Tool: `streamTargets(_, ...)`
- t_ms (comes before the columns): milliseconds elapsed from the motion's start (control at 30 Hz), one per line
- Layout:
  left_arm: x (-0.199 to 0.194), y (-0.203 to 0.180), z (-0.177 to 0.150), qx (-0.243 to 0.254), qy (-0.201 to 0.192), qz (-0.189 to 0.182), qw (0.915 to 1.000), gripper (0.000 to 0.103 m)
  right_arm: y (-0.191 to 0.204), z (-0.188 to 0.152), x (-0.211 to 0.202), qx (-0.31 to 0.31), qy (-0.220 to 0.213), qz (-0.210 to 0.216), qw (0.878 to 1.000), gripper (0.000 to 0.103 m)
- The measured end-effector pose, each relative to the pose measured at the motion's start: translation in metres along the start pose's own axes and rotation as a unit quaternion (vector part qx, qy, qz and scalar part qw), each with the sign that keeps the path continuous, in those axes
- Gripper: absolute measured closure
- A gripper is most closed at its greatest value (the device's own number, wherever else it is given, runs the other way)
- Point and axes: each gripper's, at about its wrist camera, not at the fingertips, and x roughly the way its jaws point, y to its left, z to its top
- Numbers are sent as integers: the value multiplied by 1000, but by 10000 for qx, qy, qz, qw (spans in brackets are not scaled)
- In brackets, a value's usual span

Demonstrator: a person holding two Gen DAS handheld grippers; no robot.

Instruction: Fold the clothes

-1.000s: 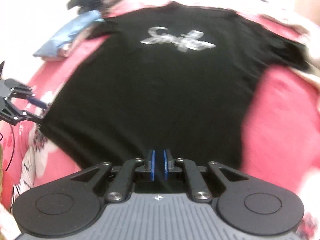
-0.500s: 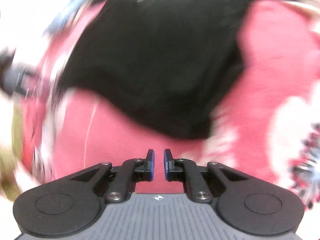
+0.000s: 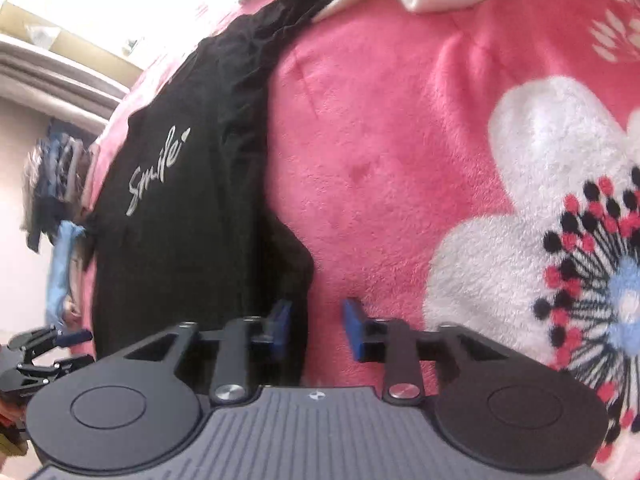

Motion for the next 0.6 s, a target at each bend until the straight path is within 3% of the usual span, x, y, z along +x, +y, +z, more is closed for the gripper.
streamTargets(33,10,-9,1,-30,-71,-100,9999,57,2,0,-4,-31,-26,44,10000,100)
streamTargets(67,17,-14,1,-68,-112,-194,9997,57,5,-1,-8,-62,-52,87,9999,101)
streamTargets(200,24,-27,-5,-33,-215,-288,9993,57,19,4,-27,-208,-272,271,9990,102)
streamTargets(367,25,-28,-19,-121,-180,-213,9995,57,77,12,-39,-1127,-515,797,9891,102)
streamTargets(500,31,-25,-27,-233,-85,-189,9995,57,149,-4,-2,-2725,-187,879,9580,99)
streamTargets(600,33,-26,-29,-203,-116,-160,9996,57,184,-22,30,-3479,218,944,9325,95)
